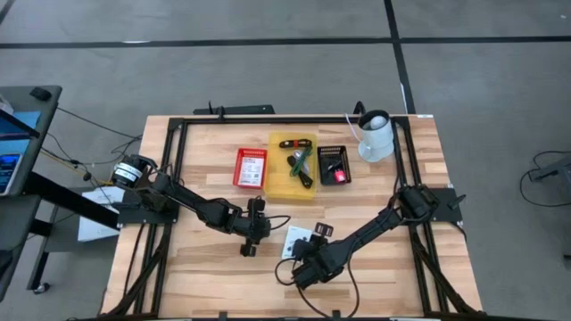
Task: Pick and place items into bin
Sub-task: Put the card reader box in the red bin
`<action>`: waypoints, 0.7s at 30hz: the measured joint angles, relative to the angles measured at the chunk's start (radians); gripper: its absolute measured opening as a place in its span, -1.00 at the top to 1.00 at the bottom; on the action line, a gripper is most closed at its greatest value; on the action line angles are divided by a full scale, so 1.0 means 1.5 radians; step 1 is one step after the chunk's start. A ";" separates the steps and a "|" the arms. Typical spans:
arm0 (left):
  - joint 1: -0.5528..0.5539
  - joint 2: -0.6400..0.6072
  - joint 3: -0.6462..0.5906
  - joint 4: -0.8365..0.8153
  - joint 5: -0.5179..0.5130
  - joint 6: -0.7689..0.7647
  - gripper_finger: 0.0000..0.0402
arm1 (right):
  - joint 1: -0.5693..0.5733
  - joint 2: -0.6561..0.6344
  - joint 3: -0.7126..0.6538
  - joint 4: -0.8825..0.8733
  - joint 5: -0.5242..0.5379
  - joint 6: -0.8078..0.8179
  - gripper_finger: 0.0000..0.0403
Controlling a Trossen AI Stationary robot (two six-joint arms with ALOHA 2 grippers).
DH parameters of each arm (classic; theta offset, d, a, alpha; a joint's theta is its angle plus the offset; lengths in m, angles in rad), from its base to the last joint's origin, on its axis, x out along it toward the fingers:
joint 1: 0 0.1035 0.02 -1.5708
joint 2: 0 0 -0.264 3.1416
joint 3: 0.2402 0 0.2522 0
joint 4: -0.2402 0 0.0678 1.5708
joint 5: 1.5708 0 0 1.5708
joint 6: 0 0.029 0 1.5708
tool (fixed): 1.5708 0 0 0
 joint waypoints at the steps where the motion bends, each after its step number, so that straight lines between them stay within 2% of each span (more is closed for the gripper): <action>1: 0.000 0.000 0.000 0.000 0.000 0.000 0.17 | 0.000 -0.001 -0.004 0.004 -0.001 0.000 0.40; 21: 0.000 0.000 0.000 0.000 0.000 0.000 0.17 | 0.000 0.002 -0.009 0.006 -0.015 0.007 0.40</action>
